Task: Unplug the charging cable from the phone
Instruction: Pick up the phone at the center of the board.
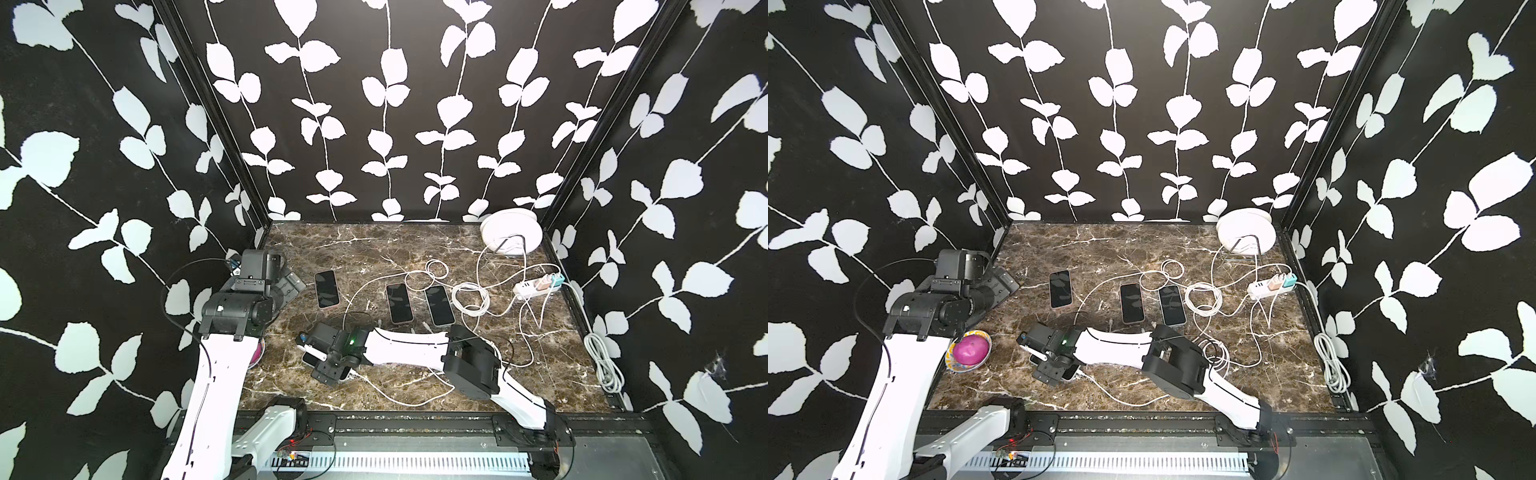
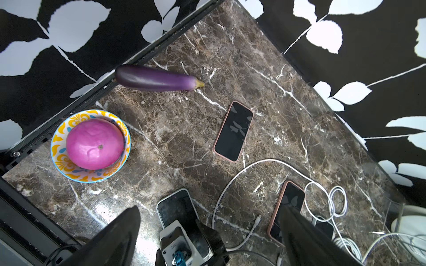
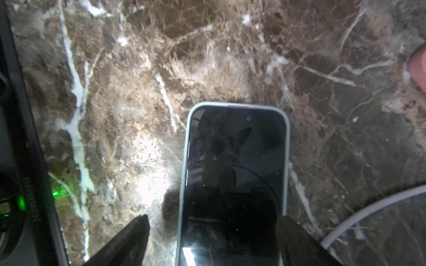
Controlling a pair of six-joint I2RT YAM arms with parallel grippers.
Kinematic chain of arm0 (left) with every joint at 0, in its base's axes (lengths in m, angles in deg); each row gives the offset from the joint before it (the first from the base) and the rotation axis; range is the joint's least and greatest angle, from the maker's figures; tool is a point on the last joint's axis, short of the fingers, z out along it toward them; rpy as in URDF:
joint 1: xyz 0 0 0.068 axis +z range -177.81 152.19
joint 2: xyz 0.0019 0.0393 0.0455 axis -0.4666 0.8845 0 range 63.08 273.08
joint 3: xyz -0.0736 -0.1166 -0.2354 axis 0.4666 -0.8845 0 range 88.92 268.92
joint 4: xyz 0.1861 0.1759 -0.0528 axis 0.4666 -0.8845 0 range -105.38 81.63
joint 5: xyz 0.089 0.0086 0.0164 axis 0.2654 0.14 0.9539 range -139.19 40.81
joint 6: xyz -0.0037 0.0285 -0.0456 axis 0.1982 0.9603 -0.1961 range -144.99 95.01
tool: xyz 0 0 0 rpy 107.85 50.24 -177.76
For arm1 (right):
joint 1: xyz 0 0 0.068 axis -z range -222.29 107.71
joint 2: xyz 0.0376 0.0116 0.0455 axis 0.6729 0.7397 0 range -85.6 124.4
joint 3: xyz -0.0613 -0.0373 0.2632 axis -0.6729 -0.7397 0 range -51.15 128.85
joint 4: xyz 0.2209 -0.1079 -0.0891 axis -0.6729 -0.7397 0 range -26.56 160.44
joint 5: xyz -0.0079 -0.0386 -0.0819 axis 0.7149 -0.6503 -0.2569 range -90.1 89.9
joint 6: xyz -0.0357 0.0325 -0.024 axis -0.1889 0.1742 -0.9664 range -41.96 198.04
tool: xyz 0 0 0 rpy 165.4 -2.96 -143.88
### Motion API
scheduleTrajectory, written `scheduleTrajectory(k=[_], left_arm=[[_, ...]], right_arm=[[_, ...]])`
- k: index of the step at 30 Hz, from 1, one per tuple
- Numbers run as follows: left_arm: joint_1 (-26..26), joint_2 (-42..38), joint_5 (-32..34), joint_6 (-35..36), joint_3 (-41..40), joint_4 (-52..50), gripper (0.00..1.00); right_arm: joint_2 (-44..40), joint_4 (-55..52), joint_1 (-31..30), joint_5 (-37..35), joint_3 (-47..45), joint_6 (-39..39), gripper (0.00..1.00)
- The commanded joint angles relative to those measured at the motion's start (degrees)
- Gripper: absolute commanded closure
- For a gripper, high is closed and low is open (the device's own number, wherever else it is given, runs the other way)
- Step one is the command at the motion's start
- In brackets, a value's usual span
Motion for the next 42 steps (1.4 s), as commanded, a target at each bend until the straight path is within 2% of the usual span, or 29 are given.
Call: scheduleTrajectory(k=[1, 8, 13, 17, 21, 23, 26, 32, 36, 42], left_arm=[[0.18, -1.3, -1.36, 1.77, -0.55, -0.45, 0.03], [0.09, -1.46, -3.61, 1.63, -1.98, 1.23, 0.03], [0.17, -0.91, -4.7, 2.06, -2.11, 1.68, 0.03], [0.2, -0.82, -5.21, 2.18, -2.29, 2.04, 0.03], [0.13, -0.92, -5.76, 2.41, -3.82, 2.72, 0.05], [0.17, -1.41, -6.2, 2.67, -5.52, 3.46, 0.07], [0.17, -2.45, -7.36, 2.77, -8.26, 4.86, 0.09], [0.18, -4.99, -8.68, 4.14, -12.1, 6.94, 0.11], [0.17, -7.39, -10.08, 5.28, -14.64, 9.43, 0.11], [0.17, -8.86, -12.6, 6.99, -16.42, 11.04, 0.13]], right_arm=[[1.3, -4.4, -0.09, -1.78, 2.5, -1.22, 0.11], [5.48, -8.76, -0.01, -2.44, 7.17, -2.01, 0.1], [9.65, -13.89, 0.29, -0.99, 13.1, -2.2, 0.1], [11.02, -14.71, 1.12, 0.45, 14.04, -1.34, 0.09], [11.27, -14.78, 2.12, 2.85, 13.84, 0.05, 0.19], [10.9, -14.99, 2.15, 1.85, 13.41, 0.22, 0.29], [10.42, -15.79, 2.25, 0.58, 13.43, 0.73, 0.36], [5.04, -10.75, 3.27, 2.18, 7.92, 3.53, 0.62], [-0.9, -5.86, 3.5, 2.63, 2.59, 4.81, 0.67], [-8.05, -0.26, 3.55, -1.09, -4.43, 7.05, 0.81]])
